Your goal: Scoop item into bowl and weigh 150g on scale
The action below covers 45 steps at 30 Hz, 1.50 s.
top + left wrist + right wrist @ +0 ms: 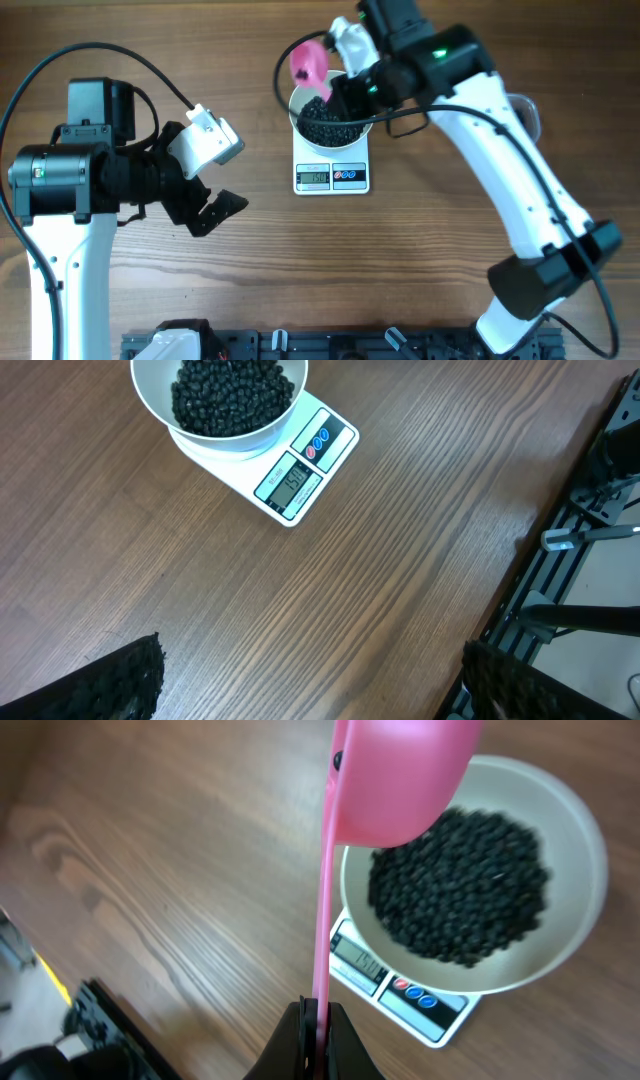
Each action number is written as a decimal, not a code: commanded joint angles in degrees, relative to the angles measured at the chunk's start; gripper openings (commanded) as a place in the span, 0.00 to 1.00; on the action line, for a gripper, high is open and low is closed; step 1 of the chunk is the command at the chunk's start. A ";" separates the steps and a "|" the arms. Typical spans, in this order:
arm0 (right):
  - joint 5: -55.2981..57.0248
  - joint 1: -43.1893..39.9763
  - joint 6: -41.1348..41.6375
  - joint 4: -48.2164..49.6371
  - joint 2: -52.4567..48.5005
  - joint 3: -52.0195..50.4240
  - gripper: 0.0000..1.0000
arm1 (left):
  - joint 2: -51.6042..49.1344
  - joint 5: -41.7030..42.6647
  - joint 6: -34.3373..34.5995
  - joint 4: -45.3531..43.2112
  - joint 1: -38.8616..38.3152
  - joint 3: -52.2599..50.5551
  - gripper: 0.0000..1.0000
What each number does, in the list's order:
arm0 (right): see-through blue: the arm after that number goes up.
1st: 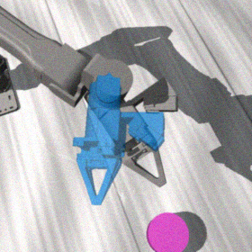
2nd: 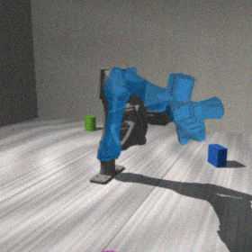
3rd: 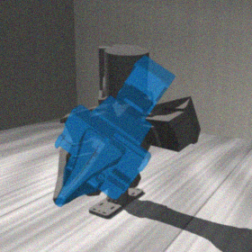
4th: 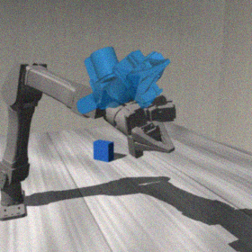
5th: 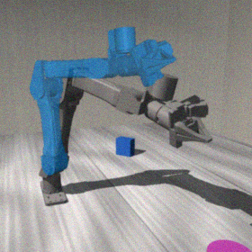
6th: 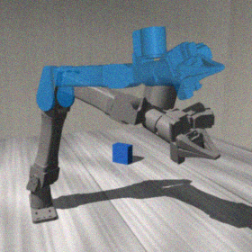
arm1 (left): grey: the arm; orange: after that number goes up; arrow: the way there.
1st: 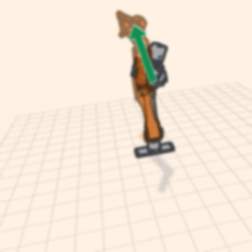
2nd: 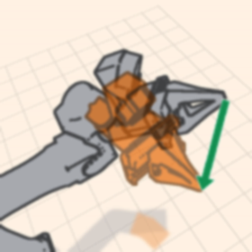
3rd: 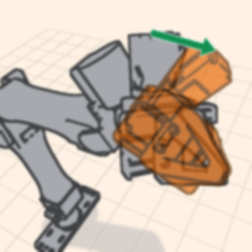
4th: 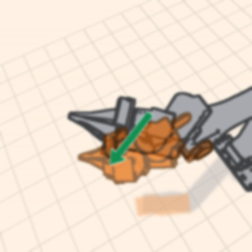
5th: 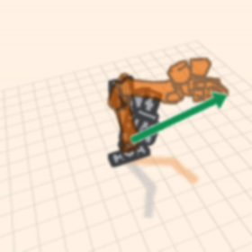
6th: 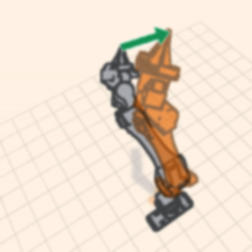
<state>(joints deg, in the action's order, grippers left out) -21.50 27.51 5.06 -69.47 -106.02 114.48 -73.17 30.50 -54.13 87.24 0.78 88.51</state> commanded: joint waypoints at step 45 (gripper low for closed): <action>34.14 -30.49 -6.38 -21.51 5.84 -9.33 0.04 | 0.57 0.44 -0.55 0.07 0.31 0.81 1.00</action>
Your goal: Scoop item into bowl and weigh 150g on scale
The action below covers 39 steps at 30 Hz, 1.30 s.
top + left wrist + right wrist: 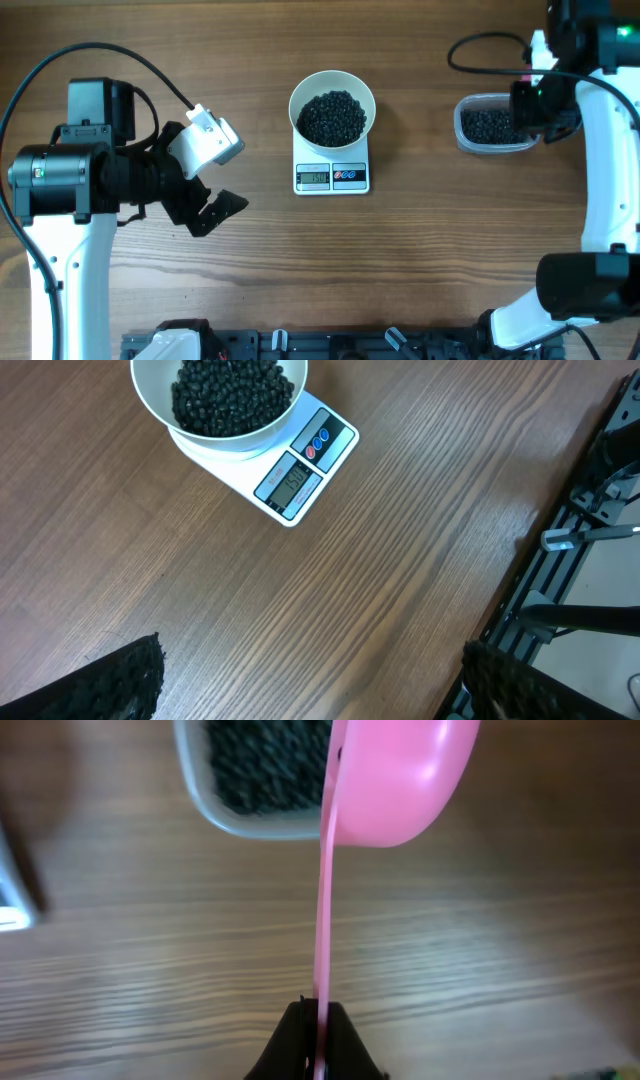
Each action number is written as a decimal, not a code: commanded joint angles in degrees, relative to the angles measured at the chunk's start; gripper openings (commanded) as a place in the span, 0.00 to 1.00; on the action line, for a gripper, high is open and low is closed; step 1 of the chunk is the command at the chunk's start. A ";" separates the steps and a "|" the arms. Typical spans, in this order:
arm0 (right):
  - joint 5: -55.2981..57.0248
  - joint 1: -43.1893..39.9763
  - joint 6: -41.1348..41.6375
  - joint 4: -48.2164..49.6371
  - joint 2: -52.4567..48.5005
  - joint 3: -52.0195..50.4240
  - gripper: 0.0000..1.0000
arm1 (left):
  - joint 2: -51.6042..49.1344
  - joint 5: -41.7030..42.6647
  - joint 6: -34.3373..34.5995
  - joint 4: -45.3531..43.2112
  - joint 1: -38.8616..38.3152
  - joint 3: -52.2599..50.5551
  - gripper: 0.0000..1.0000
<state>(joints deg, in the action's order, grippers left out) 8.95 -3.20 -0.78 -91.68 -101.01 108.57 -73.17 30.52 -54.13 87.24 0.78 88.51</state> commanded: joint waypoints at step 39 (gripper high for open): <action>2.58 7.37 6.93 6.75 2.03 -2.80 0.04 | 0.57 0.42 -0.55 0.07 0.31 0.81 1.00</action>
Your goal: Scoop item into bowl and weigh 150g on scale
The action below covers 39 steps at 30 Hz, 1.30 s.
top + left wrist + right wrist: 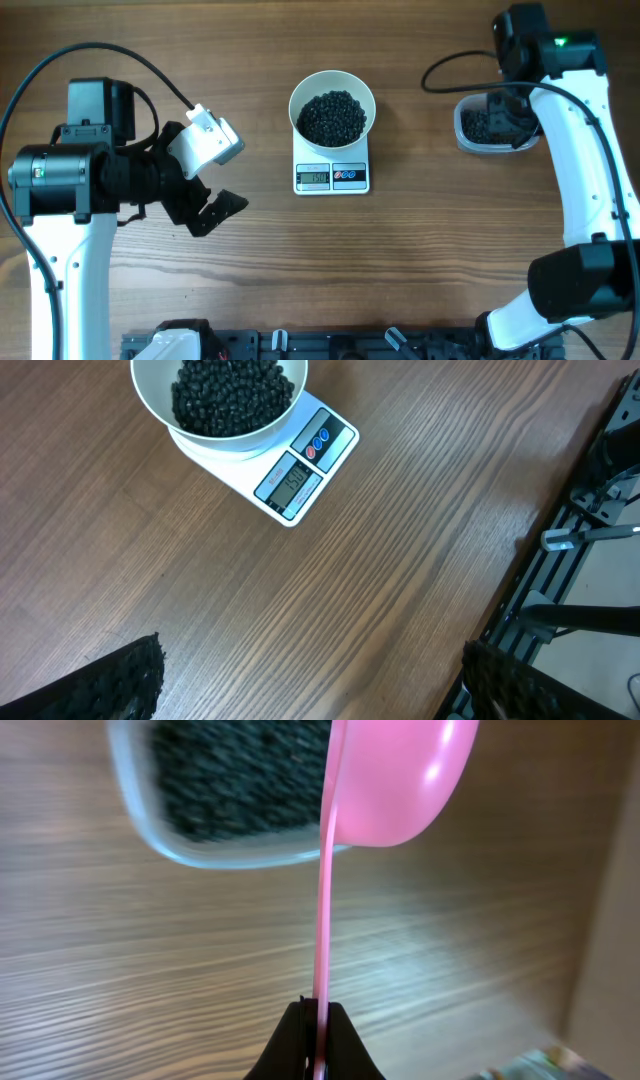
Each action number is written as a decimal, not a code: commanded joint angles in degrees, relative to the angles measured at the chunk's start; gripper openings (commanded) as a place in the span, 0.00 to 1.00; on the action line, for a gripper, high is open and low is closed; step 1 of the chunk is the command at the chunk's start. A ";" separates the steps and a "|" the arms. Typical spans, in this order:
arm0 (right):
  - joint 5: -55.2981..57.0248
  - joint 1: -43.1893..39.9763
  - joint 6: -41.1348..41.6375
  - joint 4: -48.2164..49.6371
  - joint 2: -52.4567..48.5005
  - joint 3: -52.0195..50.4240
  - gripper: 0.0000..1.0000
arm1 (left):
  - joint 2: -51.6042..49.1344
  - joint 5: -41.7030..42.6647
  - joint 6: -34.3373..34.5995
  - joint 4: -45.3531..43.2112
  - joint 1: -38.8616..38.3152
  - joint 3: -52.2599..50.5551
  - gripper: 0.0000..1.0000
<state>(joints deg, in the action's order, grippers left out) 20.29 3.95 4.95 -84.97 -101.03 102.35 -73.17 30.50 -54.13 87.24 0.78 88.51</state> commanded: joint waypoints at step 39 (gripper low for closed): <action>-29.44 0.24 40.22 -3.28 45.86 -9.29 0.04 | 0.57 0.44 -0.55 0.07 0.31 0.81 1.00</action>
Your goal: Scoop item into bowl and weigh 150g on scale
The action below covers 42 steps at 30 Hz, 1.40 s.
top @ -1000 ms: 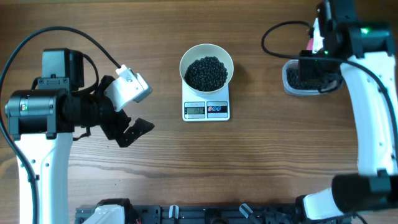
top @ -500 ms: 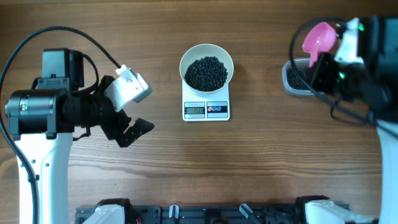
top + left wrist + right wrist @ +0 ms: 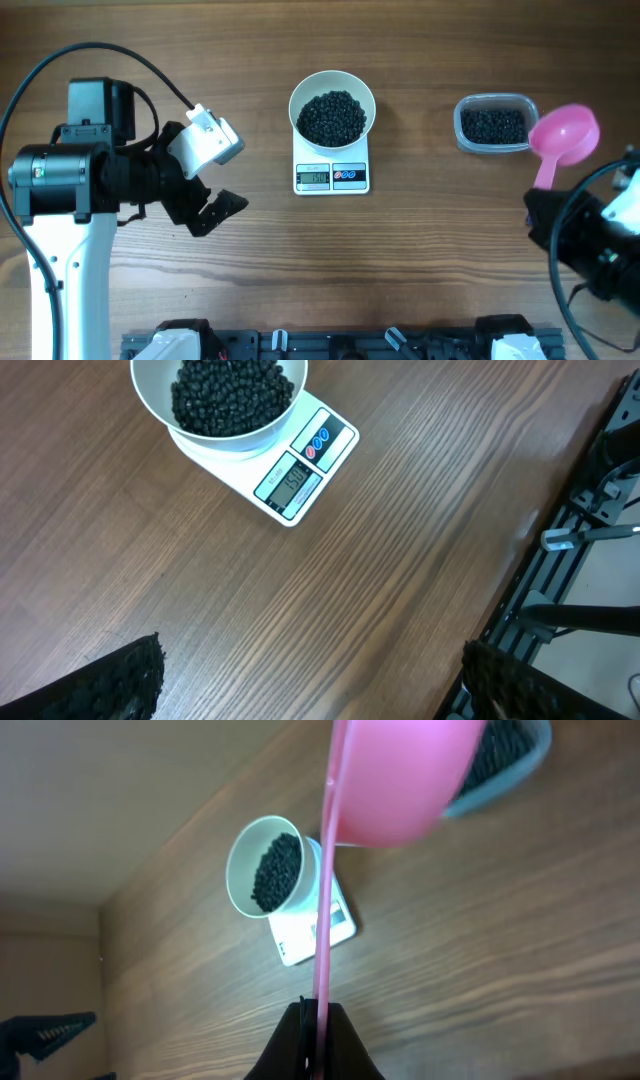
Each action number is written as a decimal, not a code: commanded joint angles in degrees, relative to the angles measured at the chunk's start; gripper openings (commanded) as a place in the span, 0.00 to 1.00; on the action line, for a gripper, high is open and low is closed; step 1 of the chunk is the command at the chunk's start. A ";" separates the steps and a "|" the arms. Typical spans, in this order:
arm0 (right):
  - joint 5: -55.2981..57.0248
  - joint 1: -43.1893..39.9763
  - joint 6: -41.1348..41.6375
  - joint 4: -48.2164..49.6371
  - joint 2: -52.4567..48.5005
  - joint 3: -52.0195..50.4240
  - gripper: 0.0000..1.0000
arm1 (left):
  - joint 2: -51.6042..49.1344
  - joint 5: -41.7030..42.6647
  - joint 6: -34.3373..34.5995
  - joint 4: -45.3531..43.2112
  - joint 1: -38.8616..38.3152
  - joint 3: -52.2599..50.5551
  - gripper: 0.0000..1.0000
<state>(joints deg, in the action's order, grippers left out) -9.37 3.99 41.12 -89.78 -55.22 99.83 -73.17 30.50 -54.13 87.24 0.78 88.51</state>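
Observation:
A white bowl (image 3: 332, 110) full of black beans sits on a white scale (image 3: 332, 175) at the table's middle; the scale's display (image 3: 289, 483) is lit. A clear tub (image 3: 492, 124) of black beans stands to the right. My right gripper (image 3: 317, 1008) is shut on the handle of a pink scoop (image 3: 563, 135), whose cup hangs just right of the tub. In the right wrist view the scoop (image 3: 400, 780) covers part of the tub. My left gripper (image 3: 305, 675) stands open over bare table at the left, nothing between its fingers.
A black rail (image 3: 330, 345) runs along the table's front edge. The right arm's base (image 3: 590, 235) sits at the right edge.
My right arm has drawn back toward the front right edge, and the pink scoop is now beside the tub's right end instead of over it. The left arm has not moved.
My right gripper first held the pink scoop over the white bowl on the scale. Then the scoop was over the clear tub at the right, and stayed there. Now it hangs right of the tub with the arm pulled back. The left gripper stayed open throughout.

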 commanded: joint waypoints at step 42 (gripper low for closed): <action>-18.56 0.35 15.26 75.56 0.28 -81.99 0.04 | 0.57 0.44 -0.55 0.07 0.31 0.81 1.00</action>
<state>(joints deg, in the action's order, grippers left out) -28.38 3.99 52.56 -16.67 -55.37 21.43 -73.17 30.50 -54.13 87.24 0.78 88.58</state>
